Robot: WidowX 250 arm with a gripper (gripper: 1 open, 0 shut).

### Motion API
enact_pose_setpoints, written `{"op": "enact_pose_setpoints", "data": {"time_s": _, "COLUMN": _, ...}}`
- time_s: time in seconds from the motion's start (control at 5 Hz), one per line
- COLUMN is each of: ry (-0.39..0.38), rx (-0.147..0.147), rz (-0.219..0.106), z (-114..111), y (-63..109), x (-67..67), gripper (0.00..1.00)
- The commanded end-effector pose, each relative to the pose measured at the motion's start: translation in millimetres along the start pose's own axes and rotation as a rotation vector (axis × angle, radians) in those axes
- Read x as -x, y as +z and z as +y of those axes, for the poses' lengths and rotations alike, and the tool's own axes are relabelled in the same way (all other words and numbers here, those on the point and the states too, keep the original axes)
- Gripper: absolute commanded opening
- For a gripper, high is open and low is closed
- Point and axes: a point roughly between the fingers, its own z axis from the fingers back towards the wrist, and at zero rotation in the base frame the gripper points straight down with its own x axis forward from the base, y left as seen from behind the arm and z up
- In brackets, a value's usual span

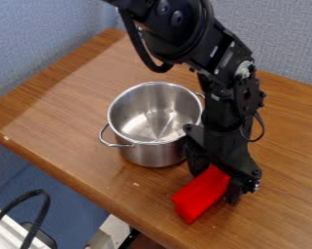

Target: Move the red object from the metal pot to the table

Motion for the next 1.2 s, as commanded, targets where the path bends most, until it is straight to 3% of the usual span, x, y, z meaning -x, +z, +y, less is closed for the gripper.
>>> {"op": "enact_pose_setpoints", "data": {"time_s": 0.0, "ry": 0.026, "rx": -0.002, "rz": -0.081, "z": 6.4, "y": 20.7, "x": -12.1, "gripper": 1.00}}
{"op": "enact_pose_setpoints", "data": {"time_s": 0.4, "ry": 0.039, "rx": -0.020, "rz": -0.137, "z": 7.3, "y": 43.4, "x": -13.8, "gripper": 1.00}}
{"op": "enact_pose_setpoints", "data": {"time_s": 0.8, "ry": 0.066, "rx": -0.043, "rz": -0.230, "z": 12.0, "y": 87.6, "x": -20.5, "gripper": 1.00}}
{"op": "enact_pose_setpoints", "data": {"time_s": 1.0, "ry": 0.081, "rx": -0.044, "rz": -0.242, "z": 13.8, "y": 95.7, "x": -22.1, "gripper": 1.00}}
